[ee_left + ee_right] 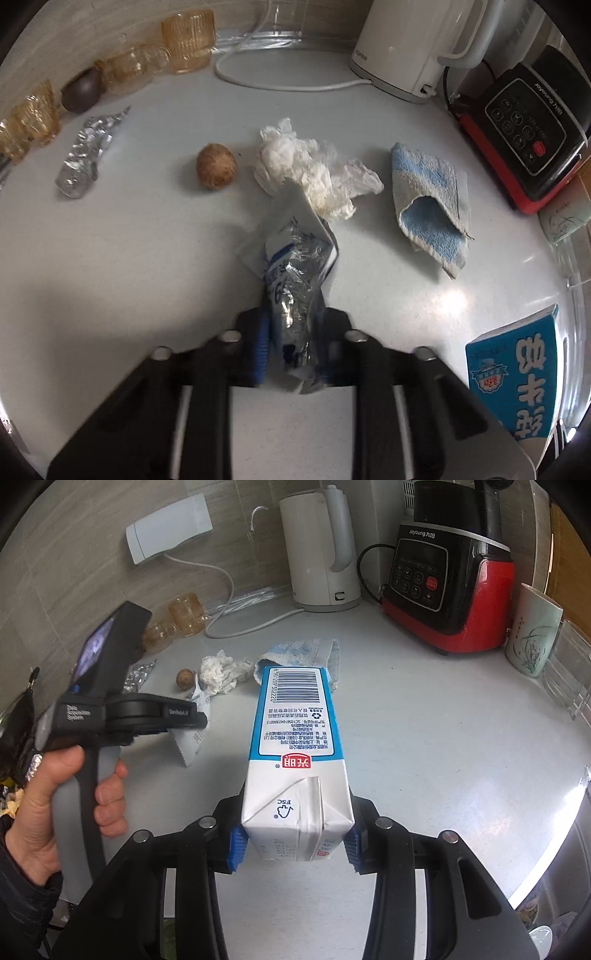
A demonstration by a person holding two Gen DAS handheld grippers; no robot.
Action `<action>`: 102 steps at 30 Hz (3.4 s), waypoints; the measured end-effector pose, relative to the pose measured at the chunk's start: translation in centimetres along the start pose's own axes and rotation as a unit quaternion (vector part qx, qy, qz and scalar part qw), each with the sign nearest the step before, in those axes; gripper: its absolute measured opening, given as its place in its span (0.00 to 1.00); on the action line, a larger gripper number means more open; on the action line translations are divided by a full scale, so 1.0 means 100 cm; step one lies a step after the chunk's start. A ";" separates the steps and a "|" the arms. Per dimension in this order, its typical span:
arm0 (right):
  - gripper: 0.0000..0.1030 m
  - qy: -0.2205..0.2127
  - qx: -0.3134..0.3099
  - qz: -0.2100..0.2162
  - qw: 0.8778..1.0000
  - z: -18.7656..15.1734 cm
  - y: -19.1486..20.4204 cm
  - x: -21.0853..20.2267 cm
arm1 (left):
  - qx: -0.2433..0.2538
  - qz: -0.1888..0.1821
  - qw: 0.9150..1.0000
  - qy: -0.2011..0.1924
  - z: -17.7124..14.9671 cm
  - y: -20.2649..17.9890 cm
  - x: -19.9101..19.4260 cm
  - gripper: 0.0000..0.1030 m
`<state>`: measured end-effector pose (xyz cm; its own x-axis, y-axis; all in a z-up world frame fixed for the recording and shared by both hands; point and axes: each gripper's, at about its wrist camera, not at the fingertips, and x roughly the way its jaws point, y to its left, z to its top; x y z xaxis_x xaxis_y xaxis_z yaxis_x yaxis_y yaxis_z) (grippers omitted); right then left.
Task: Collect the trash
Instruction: 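Carry pouch and milk carton over the green basket and release both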
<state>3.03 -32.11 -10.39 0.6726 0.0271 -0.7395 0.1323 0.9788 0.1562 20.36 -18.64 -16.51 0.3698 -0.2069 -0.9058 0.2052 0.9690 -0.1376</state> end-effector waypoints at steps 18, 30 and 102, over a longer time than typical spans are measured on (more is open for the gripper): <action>0.41 0.007 -0.012 0.036 0.999 -0.032 0.035 -0.048 | 0.041 -0.005 0.999 -0.015 -0.081 0.032 -0.096 0.12; 0.41 0.021 -0.050 0.072 0.996 -0.089 0.069 -0.110 | 0.050 -0.003 0.999 0.002 -0.186 0.058 -0.159 0.12; 0.98 0.079 -0.126 0.097 0.984 -0.186 0.098 -0.151 | -0.040 0.079 0.996 -0.034 -0.313 0.140 -0.232 0.93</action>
<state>-19.40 -19.13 -9.90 0.5436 0.2293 -0.8074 -0.1855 0.9710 0.1509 -13.71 3.96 -9.92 0.4521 -0.0569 -0.8901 0.0685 0.9972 -0.0290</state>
